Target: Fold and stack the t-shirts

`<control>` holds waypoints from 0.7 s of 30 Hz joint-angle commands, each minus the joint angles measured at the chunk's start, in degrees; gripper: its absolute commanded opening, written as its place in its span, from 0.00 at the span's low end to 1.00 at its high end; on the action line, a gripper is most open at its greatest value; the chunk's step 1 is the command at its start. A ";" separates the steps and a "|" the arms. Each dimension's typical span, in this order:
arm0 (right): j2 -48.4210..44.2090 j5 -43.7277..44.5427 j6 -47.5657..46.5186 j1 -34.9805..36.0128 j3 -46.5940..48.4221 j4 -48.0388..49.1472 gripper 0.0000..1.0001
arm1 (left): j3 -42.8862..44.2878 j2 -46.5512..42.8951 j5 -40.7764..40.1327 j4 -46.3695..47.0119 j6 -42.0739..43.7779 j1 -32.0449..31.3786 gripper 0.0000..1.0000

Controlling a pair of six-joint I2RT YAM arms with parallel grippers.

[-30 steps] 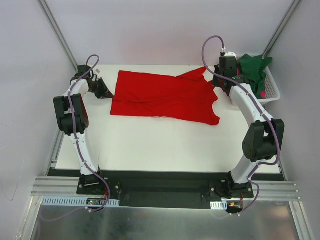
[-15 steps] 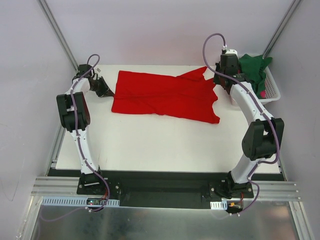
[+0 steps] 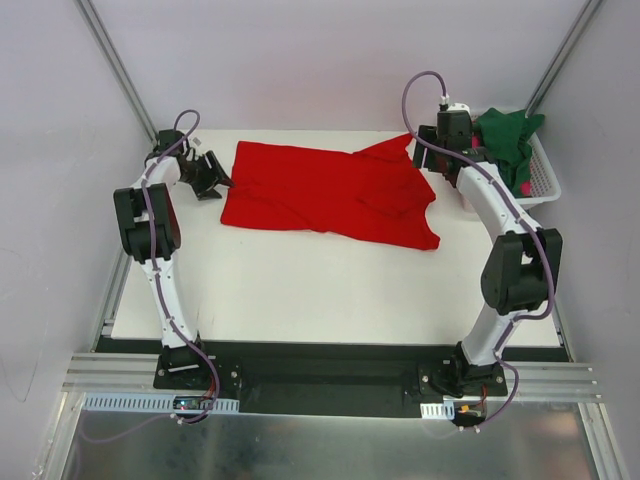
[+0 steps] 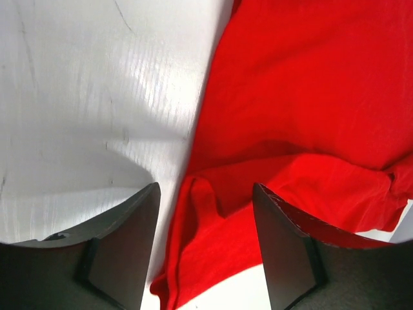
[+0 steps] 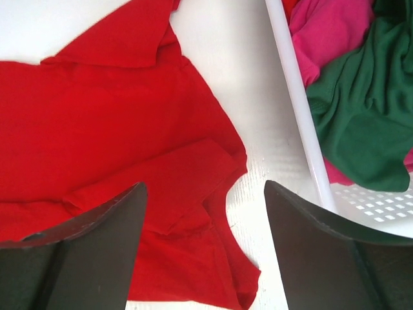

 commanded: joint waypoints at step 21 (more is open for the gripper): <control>-17.88 -11.36 10.59 5.98 -28.98 -0.87 0.27 | -28.91 -24.94 -3.07 6.22 2.65 -3.64 0.00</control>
